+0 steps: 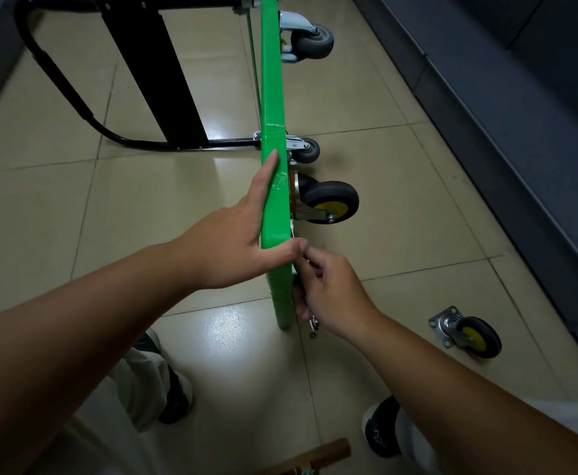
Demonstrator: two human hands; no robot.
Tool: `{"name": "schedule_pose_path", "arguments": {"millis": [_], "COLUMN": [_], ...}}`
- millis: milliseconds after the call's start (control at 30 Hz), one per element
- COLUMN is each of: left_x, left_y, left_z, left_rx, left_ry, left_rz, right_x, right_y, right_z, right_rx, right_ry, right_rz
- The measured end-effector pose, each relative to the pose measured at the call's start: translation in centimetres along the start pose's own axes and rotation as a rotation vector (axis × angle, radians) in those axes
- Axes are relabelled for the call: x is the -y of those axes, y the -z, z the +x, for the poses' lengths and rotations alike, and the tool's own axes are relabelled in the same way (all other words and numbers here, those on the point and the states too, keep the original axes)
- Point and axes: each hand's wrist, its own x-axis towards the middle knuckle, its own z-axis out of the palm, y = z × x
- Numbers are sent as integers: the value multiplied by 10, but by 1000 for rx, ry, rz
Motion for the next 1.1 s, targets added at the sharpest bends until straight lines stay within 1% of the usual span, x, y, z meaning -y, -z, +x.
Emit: {"name": "schedule_pose_path", "arguments": {"millis": [133, 300, 467, 500, 533, 600, 667, 700, 733, 767, 900, 1000, 1100], "left_x": [2, 3, 1, 1, 1, 1, 1, 1, 1, 1, -1, -1, 1], "left_y": [0, -2, -1, 0, 0, 0, 0, 0, 0, 0, 0, 0, 0], "left_z": [-1, 1, 2, 2, 2, 2, 1, 1, 1, 1, 1, 1, 1], "left_rx": [1, 6, 8, 6, 6, 12, 22, 26, 27, 27, 23, 16, 13], "left_ry": [-2, -7, -4, -4, -6, -9, -13, -15, -17, -17, -13, -17, -22], "left_rz": [-32, -23, 2, 3, 1, -11, -17, -19, -21, -23, -24, -30, -40], "right_x": [-32, -61, -65, -68, -70, -74, -70, -62, -51, -38, 23, 50, 54], "right_y": [-8, -18, -7, 0, 6, 15, 19, 19, 20, 20, 17, 14, 14], "right_z": [10, 34, 21, 19, 15, 6, -2, -4, -5, -5, 0, 2, -2], "right_rx": [-101, -203, -147, -143, -141, -118, -95, -88, -83, -88, -162, -180, -168], "right_ry": [101, 149, 198, 158, 70, -213, -481, -549, -563, -545, -377, -316, -305], "right_rz": [-145, -259, -392, -431, -480, -522, -421, -347, -278, -213, 61, 113, 156]}}
